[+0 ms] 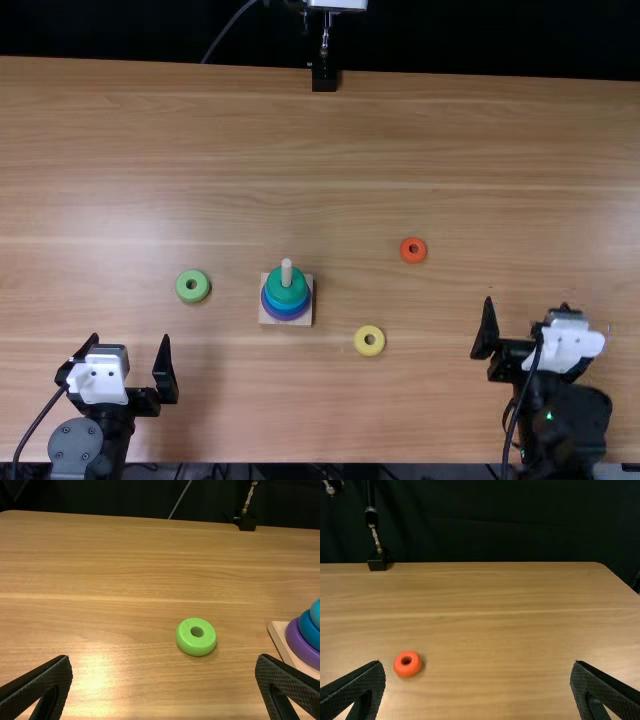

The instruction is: Build the Hanoi tower: stack the rings onto the peg from bottom to top in this color order: purple, dark blue, light blue, dark green, light green, yellow, orange.

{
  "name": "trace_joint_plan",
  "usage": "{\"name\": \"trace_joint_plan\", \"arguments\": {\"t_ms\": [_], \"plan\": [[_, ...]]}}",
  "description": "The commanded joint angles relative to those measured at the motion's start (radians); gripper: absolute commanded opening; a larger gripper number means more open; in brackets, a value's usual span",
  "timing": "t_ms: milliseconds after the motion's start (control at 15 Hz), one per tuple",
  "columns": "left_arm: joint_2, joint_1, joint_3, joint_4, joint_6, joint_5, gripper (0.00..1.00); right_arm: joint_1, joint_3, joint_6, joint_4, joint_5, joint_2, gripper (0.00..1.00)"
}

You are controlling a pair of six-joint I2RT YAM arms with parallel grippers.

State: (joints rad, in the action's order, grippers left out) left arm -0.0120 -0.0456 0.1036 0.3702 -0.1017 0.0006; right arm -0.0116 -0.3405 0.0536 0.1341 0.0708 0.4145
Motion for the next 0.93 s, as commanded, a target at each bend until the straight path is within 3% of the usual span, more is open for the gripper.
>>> {"name": "trace_joint_plan", "arguments": {"t_ms": [0, 333, 667, 867], "plan": [[0.012, 0.007, -0.104, 0.079, 0.013, -0.006, 1.00, -0.005, 0.081, 0.005, 0.000, -0.001, -0.074, 1.00], [0.012, 0.007, -0.104, 0.079, 0.013, -0.006, 1.00, -0.030, 0.264, -0.002, 0.000, -0.001, -0.326, 1.00], [0.012, 0.007, -0.104, 0.079, 0.013, -0.004, 1.00, -0.031, 0.325, -0.008, 0.027, -0.001, -0.414, 1.00], [0.012, 0.007, -0.104, 0.079, 0.013, -0.004, 1.00, -0.034, 0.325, -0.002, 0.123, -0.003, -0.414, 1.00]]}}
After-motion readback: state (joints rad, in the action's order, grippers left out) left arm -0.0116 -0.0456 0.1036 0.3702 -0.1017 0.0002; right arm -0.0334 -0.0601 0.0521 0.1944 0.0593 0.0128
